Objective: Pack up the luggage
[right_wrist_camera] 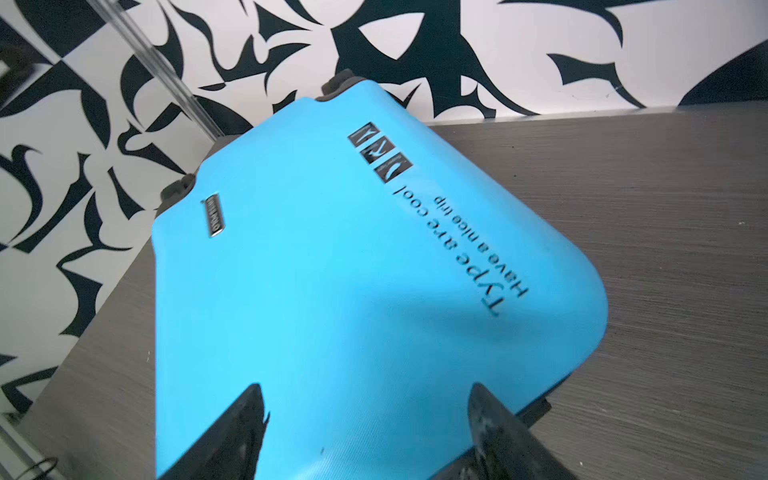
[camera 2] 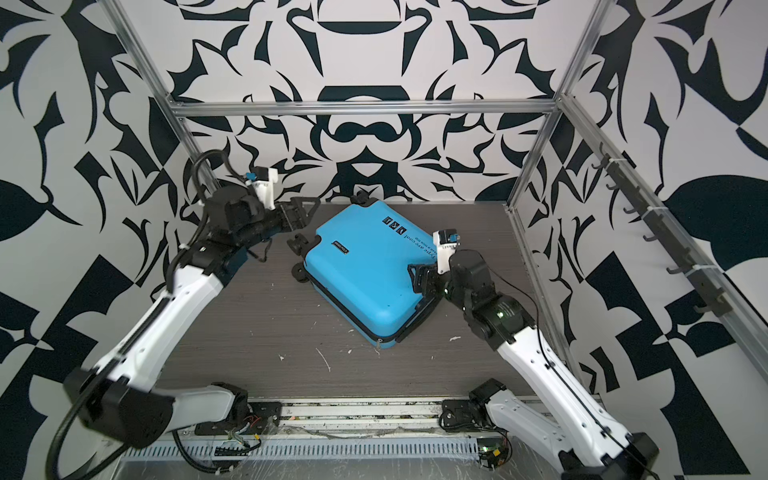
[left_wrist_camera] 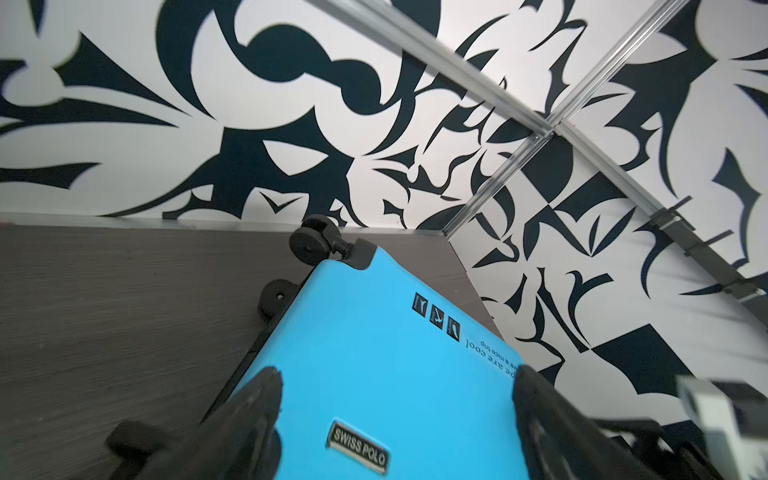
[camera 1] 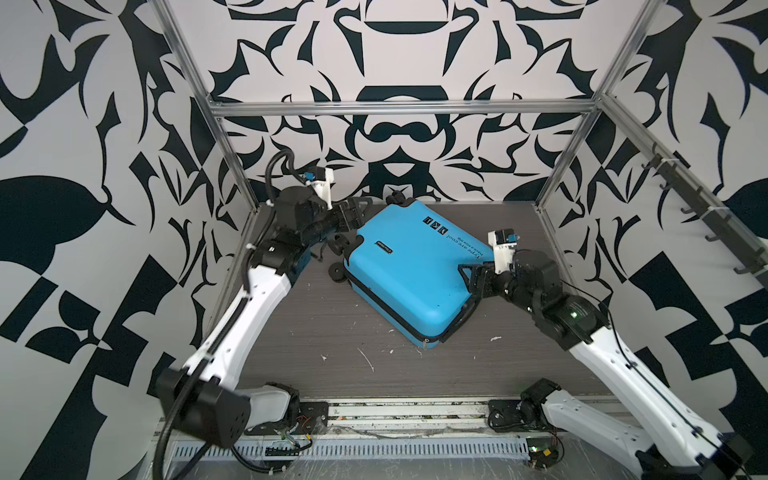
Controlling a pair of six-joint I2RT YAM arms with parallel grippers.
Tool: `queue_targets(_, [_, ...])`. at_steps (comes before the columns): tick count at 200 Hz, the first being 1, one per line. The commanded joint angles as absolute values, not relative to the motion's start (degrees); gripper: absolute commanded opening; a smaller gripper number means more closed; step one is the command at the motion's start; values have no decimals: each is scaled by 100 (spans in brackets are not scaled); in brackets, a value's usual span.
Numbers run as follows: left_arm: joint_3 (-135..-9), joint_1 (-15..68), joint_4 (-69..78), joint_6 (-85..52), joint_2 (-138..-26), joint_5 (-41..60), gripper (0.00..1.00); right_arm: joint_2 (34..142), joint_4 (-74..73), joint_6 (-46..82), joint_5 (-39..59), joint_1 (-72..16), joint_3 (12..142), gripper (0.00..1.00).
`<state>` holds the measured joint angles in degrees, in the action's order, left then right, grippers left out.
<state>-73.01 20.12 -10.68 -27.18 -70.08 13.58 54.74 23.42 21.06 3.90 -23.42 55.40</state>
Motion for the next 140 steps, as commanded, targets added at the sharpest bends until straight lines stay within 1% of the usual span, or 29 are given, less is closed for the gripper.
queue_targets(1, [-6617,2138,-2080,-2541,-6479,813,89,5983,1755,2399,1506,-1513,5887,78])
queue_targets(33, [-5447,2548,-2210,-3009,-5590,505,89,6945,1449,3056,2280,-584,6199,78])
queue_targets(50, [-4970,2749,-2107,-3271,-5435,386,89,7327,1164,3390,2743,-289,6176,78])
queue_targets(68, [-4608,2901,-1846,-3514,-5384,361,88,7587,968,3586,2991,-157,6139,76])
queue_targets(92, [-4288,3183,-1330,-3832,-5489,395,87,7781,812,3724,3079,-74,6007,76])
queue_targets(112, [-4236,3497,-1016,-3887,-5802,335,87,7914,598,3839,3186,-61,5889,76])
queue_targets(140, [-4309,3562,-687,-3878,-6277,224,88,8106,341,3970,3347,-57,5784,75])
